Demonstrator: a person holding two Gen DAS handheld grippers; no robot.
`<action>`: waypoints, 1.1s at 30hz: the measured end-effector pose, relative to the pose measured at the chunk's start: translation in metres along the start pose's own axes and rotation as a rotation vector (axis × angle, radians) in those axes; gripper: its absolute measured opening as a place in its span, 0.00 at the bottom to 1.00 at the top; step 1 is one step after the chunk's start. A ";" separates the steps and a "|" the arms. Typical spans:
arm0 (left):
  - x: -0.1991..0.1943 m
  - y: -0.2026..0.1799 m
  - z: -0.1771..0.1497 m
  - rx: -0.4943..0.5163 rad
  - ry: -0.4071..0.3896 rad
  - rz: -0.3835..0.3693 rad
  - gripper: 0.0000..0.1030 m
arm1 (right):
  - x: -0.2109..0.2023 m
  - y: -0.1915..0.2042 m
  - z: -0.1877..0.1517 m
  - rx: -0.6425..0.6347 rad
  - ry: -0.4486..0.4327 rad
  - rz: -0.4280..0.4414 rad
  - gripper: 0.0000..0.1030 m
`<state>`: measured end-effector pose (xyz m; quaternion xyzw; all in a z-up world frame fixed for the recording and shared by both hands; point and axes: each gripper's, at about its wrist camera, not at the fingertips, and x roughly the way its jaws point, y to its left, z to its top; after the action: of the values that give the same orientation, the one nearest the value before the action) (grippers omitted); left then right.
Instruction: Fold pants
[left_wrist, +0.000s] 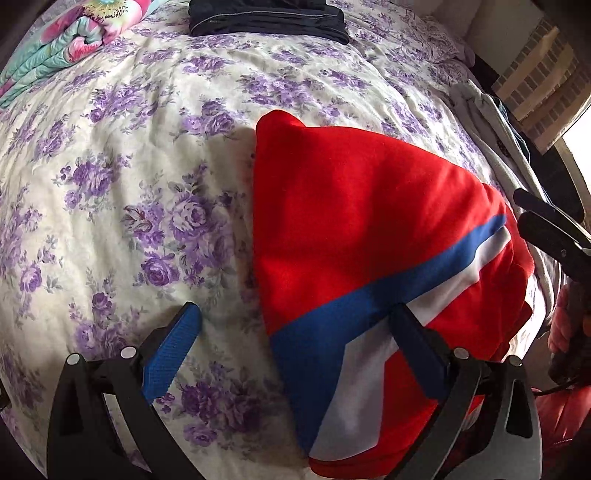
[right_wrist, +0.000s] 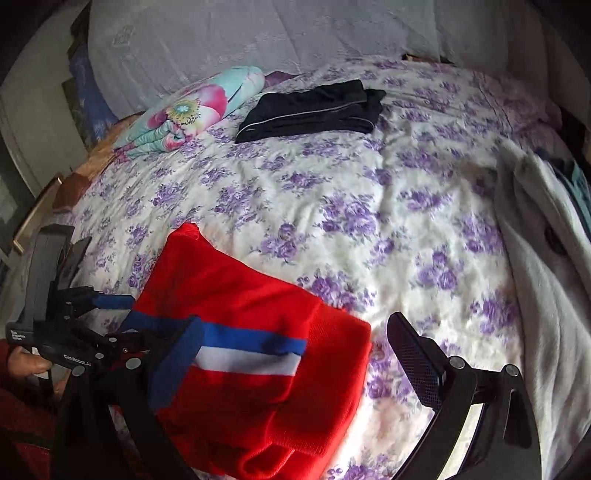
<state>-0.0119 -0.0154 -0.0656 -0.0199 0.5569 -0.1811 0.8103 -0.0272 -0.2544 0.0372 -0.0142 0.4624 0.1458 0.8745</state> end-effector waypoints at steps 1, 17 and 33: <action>-0.004 0.000 0.003 -0.005 -0.014 0.026 0.96 | 0.002 0.004 0.004 -0.020 0.002 -0.008 0.96; 0.043 0.003 0.086 0.050 0.006 0.134 0.96 | 0.033 0.057 -0.034 -0.208 0.083 0.101 0.97; 0.044 -0.084 0.065 0.257 -0.016 0.030 0.96 | 0.028 -0.005 -0.058 0.084 0.067 0.069 0.97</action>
<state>0.0385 -0.1191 -0.0611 0.0914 0.5228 -0.2386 0.8132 -0.0579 -0.2622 -0.0196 0.0335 0.4972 0.1557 0.8529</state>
